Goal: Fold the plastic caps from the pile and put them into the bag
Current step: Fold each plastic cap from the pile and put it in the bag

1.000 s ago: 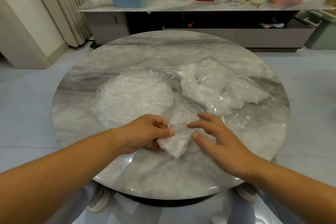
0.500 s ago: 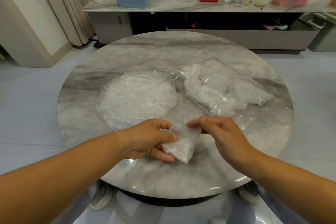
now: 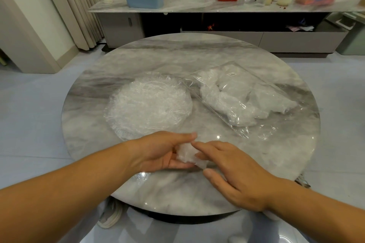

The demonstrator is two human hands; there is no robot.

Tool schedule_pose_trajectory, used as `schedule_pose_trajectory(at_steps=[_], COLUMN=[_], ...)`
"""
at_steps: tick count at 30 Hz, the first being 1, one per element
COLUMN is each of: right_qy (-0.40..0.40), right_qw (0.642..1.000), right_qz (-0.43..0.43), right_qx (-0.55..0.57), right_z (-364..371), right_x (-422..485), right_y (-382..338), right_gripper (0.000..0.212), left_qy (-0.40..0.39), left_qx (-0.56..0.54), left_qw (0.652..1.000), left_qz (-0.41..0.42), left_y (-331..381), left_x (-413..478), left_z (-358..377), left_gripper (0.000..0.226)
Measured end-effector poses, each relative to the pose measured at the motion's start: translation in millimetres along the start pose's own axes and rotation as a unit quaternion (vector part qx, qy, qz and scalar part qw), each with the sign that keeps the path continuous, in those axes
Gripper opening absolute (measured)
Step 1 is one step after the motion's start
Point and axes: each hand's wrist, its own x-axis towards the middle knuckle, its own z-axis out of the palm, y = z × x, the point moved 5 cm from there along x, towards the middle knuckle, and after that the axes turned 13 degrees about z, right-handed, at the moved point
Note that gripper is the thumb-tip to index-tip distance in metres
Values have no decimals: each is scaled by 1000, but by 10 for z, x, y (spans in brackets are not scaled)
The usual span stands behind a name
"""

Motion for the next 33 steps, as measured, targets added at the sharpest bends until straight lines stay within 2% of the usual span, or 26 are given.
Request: schedule_pose_trajectory(at_steps=[2, 4, 6, 7, 9, 11, 13, 16, 19, 22, 23, 25, 27, 30, 33], right_qy=[-3, 42, 87, 85, 41, -6, -10, 37, 124, 217, 240, 264, 261, 242, 209], right_qw=[999, 993, 971, 946, 860, 775, 745, 757, 775, 773, 768, 761, 763, 789, 828], right_qz=[22, 64, 143, 199, 287, 341, 354, 340, 348, 353, 358, 376, 392, 401, 397], right_qx=[33, 88, 170, 242, 420, 531, 565, 556, 512, 481, 473, 458, 443, 398, 336], right_z=[-11, -89, -184, -219, -228, -227, -315, -513, -760, -1051, -1127, -1209, -1206, -1153, -1120], right_x=[-12, -12, 13, 38, 90, 85, 52, 23, -5, -101, -156, -274, -370, -431, -426], right_y=[38, 84, 156, 200, 255, 272, 276, 315, 508, 821, 955, 1226, 1447, 1629, 1680], right_gripper=[52, 48, 40, 33, 27, 43, 52, 49, 50, 57, 59, 63, 66, 72, 78], left_qy=[21, 46, 72, 82, 91, 90, 82, 71, 66, 80, 74, 22, -36, -82, -76], left_qx=[33, 30, 23, 23, 37, 43, 52, 67, 70, 187, 258, 418, 528, 628, 709], left_qw=[999, 997, 993, 990, 983, 977, 972, 966, 962, 937, 913, 843, 784, 718, 647], left_qz=[24, 51, 89, 112, 157, 191, 213, 239, 256, 284, 308, 339, 326, 290, 269], left_y=[-2, 23, 96, 138, 221, 306, 393, 508, 598, 628, 625, 533, 377, 185, 118], left_x=[20, 37, 46, 50, 55, 52, 70, 113, 190, 278, 291, 324, 391, 490, 528], left_z=[-1, -14, -19, -11, 45, 145, 280, 489, 698, 882, 947, 1113, 1245, 1359, 1404], left_gripper=[44, 36, 32, 32, 31, 34, 37, 38, 31, 34, 37, 39, 41, 55, 70])
